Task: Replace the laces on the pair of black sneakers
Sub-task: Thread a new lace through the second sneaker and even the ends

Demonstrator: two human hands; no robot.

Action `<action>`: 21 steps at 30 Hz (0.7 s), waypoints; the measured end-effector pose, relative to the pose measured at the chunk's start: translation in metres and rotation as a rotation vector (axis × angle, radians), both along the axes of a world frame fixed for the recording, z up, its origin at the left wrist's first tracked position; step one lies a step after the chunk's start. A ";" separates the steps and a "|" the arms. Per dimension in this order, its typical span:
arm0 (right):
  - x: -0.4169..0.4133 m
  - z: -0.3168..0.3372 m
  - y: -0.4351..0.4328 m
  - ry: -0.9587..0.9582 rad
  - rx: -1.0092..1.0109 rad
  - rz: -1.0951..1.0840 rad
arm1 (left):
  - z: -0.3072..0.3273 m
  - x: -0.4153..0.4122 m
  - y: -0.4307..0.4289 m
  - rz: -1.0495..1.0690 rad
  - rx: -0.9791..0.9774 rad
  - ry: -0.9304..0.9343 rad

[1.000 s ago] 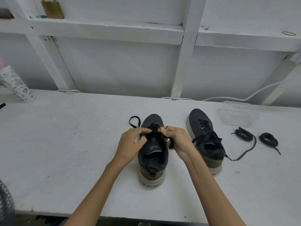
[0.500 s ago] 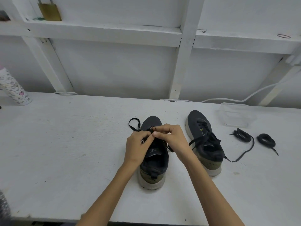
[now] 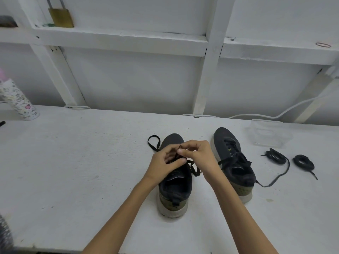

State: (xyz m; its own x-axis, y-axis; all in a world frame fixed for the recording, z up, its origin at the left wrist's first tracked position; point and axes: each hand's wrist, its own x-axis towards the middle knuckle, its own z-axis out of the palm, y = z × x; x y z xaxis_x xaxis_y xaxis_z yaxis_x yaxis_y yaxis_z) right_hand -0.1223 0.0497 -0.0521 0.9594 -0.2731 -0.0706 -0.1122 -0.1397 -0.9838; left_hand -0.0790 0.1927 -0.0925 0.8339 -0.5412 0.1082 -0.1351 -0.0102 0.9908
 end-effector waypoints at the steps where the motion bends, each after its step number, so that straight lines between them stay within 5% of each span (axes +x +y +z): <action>1: 0.001 0.002 -0.001 0.006 0.017 0.007 | -0.003 -0.001 -0.001 0.019 0.017 -0.027; 6: 0.011 0.022 -0.005 -0.025 0.057 0.054 | -0.010 0.000 -0.006 0.095 0.120 -0.166; 21: 0.081 0.134 -0.020 -0.472 0.434 -0.024 | -0.008 0.001 -0.009 0.101 0.097 0.000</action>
